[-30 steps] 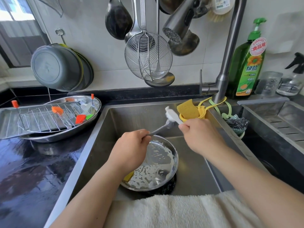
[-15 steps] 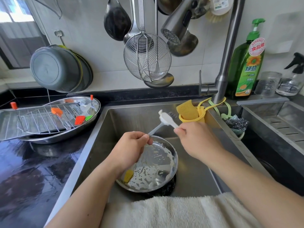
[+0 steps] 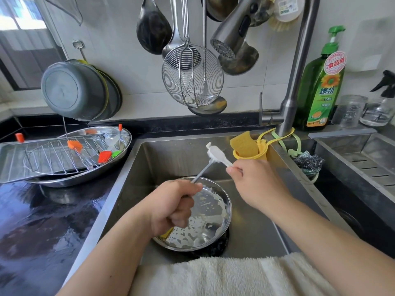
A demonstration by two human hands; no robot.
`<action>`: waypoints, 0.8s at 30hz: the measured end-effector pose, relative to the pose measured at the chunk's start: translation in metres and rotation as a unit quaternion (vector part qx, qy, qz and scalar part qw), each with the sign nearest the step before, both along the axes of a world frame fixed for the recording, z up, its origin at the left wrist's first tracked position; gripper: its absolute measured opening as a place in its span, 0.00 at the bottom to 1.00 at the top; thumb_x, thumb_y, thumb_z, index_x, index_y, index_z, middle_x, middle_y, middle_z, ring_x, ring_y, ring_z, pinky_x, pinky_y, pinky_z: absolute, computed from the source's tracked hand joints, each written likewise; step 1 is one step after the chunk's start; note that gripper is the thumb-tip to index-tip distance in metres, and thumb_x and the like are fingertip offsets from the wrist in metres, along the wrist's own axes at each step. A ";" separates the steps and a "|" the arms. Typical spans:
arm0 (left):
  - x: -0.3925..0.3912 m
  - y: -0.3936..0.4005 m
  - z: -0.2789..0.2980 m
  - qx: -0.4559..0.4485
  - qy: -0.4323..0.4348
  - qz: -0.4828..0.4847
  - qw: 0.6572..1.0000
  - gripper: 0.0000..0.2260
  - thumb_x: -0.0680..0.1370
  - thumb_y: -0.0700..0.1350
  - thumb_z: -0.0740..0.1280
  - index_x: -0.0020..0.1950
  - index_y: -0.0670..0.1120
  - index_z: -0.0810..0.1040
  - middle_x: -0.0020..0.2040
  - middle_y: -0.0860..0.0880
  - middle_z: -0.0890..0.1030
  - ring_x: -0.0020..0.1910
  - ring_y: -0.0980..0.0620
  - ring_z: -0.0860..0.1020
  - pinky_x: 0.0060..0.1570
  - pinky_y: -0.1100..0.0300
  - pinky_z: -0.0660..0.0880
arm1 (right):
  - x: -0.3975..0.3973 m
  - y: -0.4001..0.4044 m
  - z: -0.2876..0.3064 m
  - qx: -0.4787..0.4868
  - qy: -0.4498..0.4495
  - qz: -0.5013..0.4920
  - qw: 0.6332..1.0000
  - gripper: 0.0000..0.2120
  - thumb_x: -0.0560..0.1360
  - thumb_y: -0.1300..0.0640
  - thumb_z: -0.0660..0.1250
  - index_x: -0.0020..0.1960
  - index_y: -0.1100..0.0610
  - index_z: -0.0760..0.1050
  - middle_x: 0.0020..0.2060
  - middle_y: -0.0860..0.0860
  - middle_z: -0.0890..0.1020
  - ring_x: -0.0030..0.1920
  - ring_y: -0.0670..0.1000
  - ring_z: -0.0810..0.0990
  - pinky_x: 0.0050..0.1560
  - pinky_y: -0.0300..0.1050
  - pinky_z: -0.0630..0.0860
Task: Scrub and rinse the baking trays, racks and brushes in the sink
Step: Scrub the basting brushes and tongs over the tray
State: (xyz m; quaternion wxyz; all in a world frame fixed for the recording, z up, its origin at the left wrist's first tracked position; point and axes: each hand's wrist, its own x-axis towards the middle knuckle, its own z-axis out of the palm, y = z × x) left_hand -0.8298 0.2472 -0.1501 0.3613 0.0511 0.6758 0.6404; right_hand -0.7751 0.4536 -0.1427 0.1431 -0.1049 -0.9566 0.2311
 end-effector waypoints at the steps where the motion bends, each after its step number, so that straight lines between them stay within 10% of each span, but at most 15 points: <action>1: 0.001 0.000 0.000 -0.008 -0.012 -0.006 1.000 0.21 0.84 0.44 0.62 0.32 0.52 0.60 0.29 0.51 0.53 0.24 0.54 0.49 0.27 0.64 0.48 | 0.001 -0.003 -0.001 0.002 -0.003 0.011 1.000 0.23 0.83 0.46 0.61 0.31 0.52 0.64 0.29 0.49 0.72 0.33 0.55 0.72 0.31 0.48 0.64; 14: 0.003 0.004 -0.003 -0.041 -0.030 0.003 0.999 0.19 0.82 0.43 0.59 0.32 0.52 0.59 0.28 0.51 0.54 0.23 0.54 0.50 0.31 0.60 0.46 | -0.002 -0.009 0.003 0.017 -0.085 0.014 0.996 0.17 0.82 0.44 0.60 0.41 0.51 0.78 0.36 0.51 0.78 0.37 0.54 0.76 0.33 0.46 0.68; 24: 0.005 0.003 0.002 -0.094 -0.034 -0.025 0.995 0.19 0.81 0.44 0.59 0.31 0.52 0.58 0.28 0.52 0.54 0.24 0.54 0.50 0.31 0.61 0.46 | -0.011 0.013 0.000 0.021 -0.077 -0.082 0.993 0.20 0.84 0.45 0.59 0.36 0.52 0.69 0.36 0.50 0.74 0.40 0.57 0.74 0.36 0.47 0.67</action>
